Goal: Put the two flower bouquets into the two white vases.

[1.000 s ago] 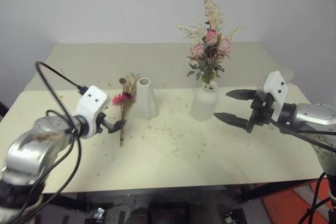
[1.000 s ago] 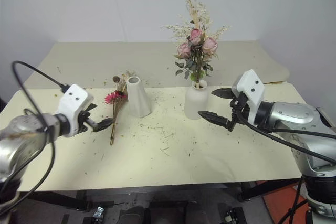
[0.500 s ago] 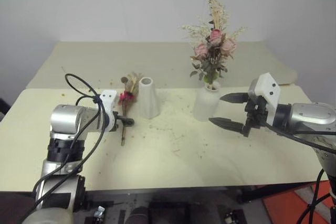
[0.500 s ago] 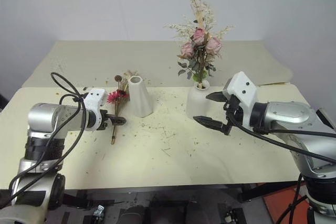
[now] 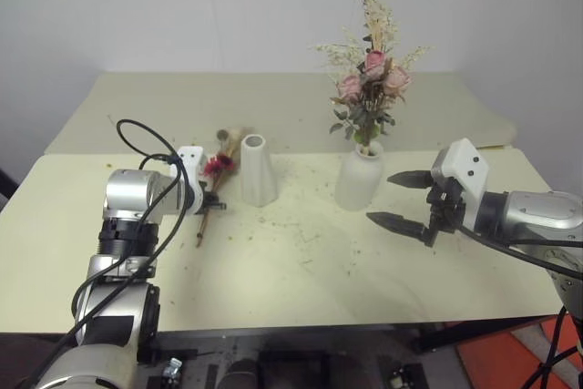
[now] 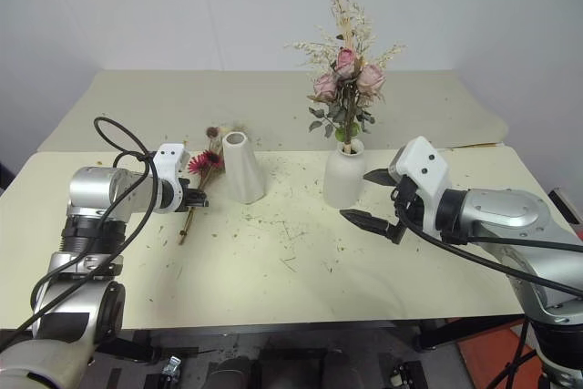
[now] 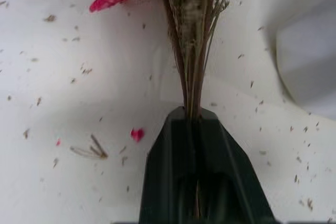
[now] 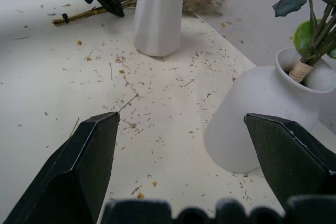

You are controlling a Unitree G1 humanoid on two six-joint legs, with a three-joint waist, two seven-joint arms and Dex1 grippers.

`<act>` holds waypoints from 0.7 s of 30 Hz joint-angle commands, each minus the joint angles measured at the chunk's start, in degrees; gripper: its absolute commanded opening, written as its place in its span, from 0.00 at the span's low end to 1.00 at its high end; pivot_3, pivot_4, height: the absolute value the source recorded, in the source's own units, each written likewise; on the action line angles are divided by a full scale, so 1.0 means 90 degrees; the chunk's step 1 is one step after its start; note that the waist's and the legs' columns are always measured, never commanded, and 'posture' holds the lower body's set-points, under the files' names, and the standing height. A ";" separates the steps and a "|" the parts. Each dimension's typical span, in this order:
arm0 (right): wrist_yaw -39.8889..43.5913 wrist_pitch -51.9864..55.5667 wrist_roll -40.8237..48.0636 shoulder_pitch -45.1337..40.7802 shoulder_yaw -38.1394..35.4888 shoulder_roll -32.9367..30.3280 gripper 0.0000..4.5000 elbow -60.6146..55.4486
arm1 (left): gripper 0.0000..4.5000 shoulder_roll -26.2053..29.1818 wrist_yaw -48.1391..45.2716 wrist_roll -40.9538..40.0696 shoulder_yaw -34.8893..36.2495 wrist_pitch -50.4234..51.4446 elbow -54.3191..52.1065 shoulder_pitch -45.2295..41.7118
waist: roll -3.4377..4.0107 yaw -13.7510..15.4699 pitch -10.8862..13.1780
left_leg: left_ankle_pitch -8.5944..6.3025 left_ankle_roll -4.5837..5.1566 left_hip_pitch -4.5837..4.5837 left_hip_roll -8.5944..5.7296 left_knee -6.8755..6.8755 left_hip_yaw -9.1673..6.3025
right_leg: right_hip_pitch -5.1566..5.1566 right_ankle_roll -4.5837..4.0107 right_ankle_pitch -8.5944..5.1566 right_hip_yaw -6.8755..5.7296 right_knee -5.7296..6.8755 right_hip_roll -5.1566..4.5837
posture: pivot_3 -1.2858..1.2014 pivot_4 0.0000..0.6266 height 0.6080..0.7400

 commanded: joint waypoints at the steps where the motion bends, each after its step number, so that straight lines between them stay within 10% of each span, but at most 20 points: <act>1: -0.0081 -0.0125 -0.0110 0.0011 -0.0188 -0.0045 1.00 -0.0157 | 0.00 -0.0146 0.0579 0.0338 0.0414 -0.1301 -0.0654 0.0194 | 0.0000 0.0001 0.0000 | 0.0000 0.0000 0.0001 0.0000 0.0000 0.0000 | 0.0000 0.0000 0.0000 0.0000 0.0002 -0.0001 | 0.52 0.24 1.00; 8: 0.0039 -0.0270 -0.0199 0.0112 -0.0303 -0.0074 1.00 -0.0174 | 0.00 -0.0556 0.1220 -0.0033 0.1938 -0.4225 -0.0871 -0.0031 | -0.0008 0.0015 0.0003 | 0.0000 -0.0001 -0.0005 -0.0005 0.0000 0.0000 | -0.0003 -0.0004 0.0004 -0.0005 0.0002 -0.0019 | 0.52 0.24 1.00; 21: -0.0491 -0.0451 -0.0275 0.0947 -0.0699 0.0363 1.00 -0.0709 | 0.00 -0.0620 -0.3853 -0.1908 0.2691 -0.7640 0.2136 -0.1437 | -0.0009 0.0067 0.0002 | 0.0001 -0.0002 -0.0025 -0.0027 0.0021 0.0001 | 0.0006 0.0015 0.0012 -0.0026 -0.0015 -0.0038 | 0.52 0.24 1.00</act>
